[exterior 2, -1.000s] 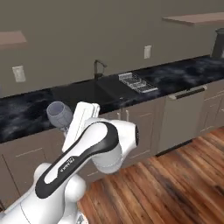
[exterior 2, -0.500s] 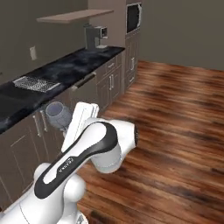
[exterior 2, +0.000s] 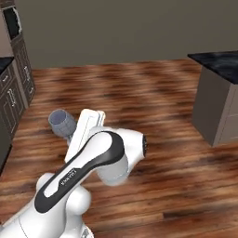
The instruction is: Retrieve the wine glasses from the counter and place one next to each plate.
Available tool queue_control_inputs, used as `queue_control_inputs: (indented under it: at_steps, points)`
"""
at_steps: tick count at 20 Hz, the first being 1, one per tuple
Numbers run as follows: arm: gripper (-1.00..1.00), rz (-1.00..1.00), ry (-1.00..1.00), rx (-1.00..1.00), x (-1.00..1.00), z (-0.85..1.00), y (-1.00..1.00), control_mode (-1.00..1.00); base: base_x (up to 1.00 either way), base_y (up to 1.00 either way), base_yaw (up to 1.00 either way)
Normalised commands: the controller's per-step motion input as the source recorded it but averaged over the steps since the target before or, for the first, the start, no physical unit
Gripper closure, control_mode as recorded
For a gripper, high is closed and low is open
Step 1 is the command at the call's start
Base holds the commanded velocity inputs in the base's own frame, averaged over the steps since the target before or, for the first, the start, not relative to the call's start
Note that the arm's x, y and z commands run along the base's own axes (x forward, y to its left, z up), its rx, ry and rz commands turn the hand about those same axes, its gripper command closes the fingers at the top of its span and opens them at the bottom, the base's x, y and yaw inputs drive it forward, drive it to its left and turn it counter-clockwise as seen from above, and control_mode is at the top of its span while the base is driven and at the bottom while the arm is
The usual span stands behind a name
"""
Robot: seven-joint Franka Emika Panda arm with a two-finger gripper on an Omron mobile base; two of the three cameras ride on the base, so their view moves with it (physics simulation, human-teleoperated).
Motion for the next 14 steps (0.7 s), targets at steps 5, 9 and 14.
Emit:
queue_control_inputs:
  at_steps: [5,9,14]
  points:
    - [1.00,0.00,0.00,0.00,0.00,0.00,0.00,1.00,1.00,0.31,-0.26]
    - [1.00,0.00,0.00,0.00,0.00,0.00,0.00,1.00,1.00,0.07,-0.05]
    - [1.00,0.00,0.00,0.00,0.00,0.00,0.00,1.00,1.00,-0.27,0.00]
